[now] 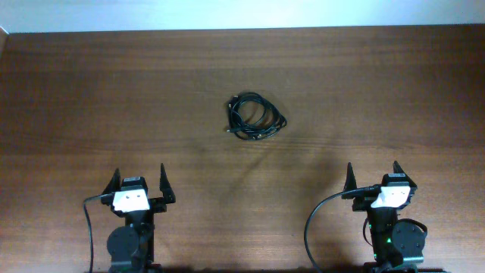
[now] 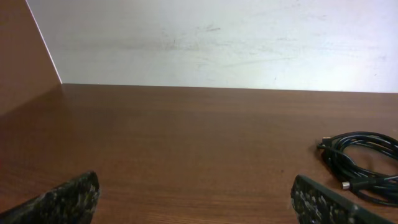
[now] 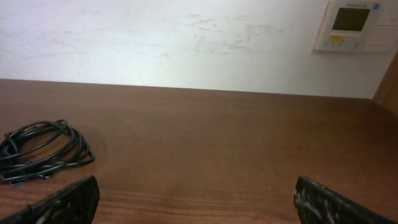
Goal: Untangle cables
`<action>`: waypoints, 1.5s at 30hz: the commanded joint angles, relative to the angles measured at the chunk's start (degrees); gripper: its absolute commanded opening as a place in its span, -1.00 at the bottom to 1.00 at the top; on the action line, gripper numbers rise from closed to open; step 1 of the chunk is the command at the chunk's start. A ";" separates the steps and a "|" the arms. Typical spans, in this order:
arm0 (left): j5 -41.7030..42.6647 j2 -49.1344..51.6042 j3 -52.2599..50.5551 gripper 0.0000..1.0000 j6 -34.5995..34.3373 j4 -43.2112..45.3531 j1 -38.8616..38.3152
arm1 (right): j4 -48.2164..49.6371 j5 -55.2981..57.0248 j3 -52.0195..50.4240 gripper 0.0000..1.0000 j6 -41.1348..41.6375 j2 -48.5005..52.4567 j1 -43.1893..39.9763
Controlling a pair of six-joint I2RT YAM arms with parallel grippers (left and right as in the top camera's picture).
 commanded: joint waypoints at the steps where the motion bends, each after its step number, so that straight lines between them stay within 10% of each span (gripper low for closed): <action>1: 0.39 -0.28 -0.13 0.98 0.90 -0.33 -0.22 | -0.39 0.35 -0.28 0.97 0.07 -0.28 0.22; 24: 7.96 0.15 0.42 0.98 -0.24 -1.20 -0.22 | -0.44 -0.35 -0.28 0.97 0.09 -0.26 0.22; 31: 11.08 0.15 13.68 0.98 -0.39 -14.58 -0.24 | -1.77 -2.93 2.51 0.97 0.28 -0.24 0.26; 36: 11.17 1.70 21.42 0.97 -0.44 -19.93 -0.24 | -9.01 -2.80 13.75 0.98 1.77 3.30 0.26; 45: 22.97 30.12 49.00 0.97 -0.44 -25.38 -0.35 | -28.55 -15.76 55.43 0.98 4.83 41.29 0.26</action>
